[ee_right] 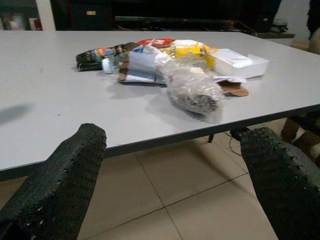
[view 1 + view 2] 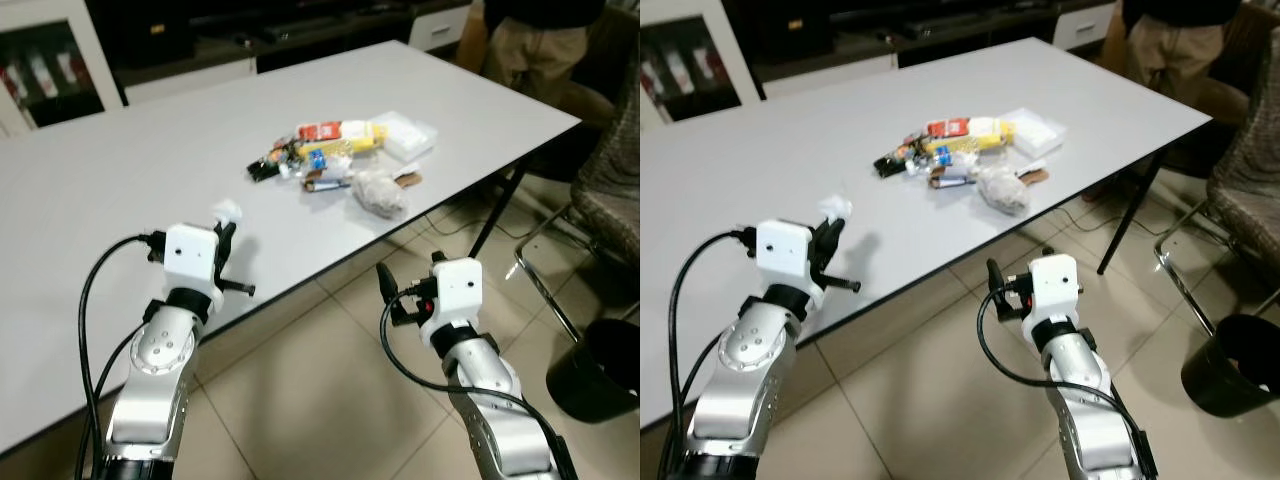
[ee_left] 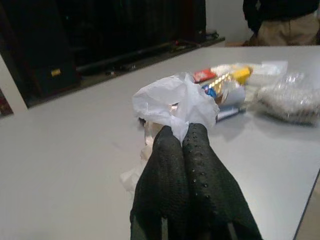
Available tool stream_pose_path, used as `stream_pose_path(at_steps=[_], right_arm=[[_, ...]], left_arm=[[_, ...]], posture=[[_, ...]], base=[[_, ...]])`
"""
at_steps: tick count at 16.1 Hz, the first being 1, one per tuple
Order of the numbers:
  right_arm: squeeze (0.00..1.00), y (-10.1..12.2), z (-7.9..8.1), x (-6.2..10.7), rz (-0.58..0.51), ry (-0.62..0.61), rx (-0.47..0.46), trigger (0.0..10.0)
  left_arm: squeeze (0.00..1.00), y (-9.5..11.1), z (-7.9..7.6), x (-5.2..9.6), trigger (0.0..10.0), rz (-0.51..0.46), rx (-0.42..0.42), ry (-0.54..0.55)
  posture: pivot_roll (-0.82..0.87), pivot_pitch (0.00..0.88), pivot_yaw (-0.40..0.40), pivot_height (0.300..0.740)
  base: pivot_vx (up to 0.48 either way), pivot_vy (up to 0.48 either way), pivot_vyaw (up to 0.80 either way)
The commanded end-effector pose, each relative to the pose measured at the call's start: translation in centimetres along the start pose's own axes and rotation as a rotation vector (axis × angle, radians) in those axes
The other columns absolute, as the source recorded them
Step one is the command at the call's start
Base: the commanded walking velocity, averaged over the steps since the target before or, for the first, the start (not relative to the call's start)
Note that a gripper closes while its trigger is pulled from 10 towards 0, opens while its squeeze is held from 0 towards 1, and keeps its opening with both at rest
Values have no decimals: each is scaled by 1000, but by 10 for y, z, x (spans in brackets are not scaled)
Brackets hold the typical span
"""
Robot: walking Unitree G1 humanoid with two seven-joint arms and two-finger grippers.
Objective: Picking trash to rubbish bin
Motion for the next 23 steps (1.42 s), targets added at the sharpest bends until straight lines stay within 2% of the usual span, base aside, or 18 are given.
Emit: stream_pose_path(at_steps=[1,4,9,10,16,18,20,21,22,23], right_arm=[[0,-3,-3,2,11,-13,16,10000],[0,-2,-1,2,11,10,39,10000],[0,-1,-4,-1,5,11,62,10000],[0,-2,-8,-2,13,-12,26,10000],[0,-5,-9,-2,20,-20,50,10000],[0,-6,-17,0,30,-63,92,10000],[0,-8,-25,1,42,-105,93,10000],[482,-3,-32,1,35,-127,88,10000],[1000,-1,-33,0,32,-119,90,10000],[1000,0,-35,-1,52,-112,119,10000]], left_arm=[[0,3,-2,0,10000,2,-14,-3],[0,3,-2,0,10000,13,-11,0],[0,0,-3,3,10000,27,0,17],[0,0,-3,3,10000,27,-2,17],[0,0,-4,4,10000,29,-7,10],[0,0,-6,4,10000,31,-5,0],[0,-2,-8,3,10000,37,2,-9],[0,-3,-11,3,10000,43,25,-25],[0,-4,-13,3,10000,47,26,-31],[0,-4,-15,3,10000,52,20,-47]], posture=[[-97,0,10,740],[-97,0,4,740],[-95,0,-15,740],[-92,0,-19,740],[-93,0,-16,740],[-96,0,-16,740],[-99,0,-14,740],[-99,0,-15,740],[-103,0,-12,740],[-104,0,-11,740]], base=[[420,0,0],[440,0,0],[442,0,729],[446,0,0],[444,0,0],[442,0,0],[223,0,0],[0,0,0],[0,0,0],[0,0,0]])
Point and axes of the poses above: a point about 5 cm out from each wrist's last joint towards the gripper, its own x axis pointing back from the gripper into the wrist, its own y axis along the axis of the wrist's last joint, z = x × y, the point moved 4 cm from there along -x, pointing out of the wrist towards the gripper, and after that the axes turned 1 degree about -x, right-handed, at the moved point
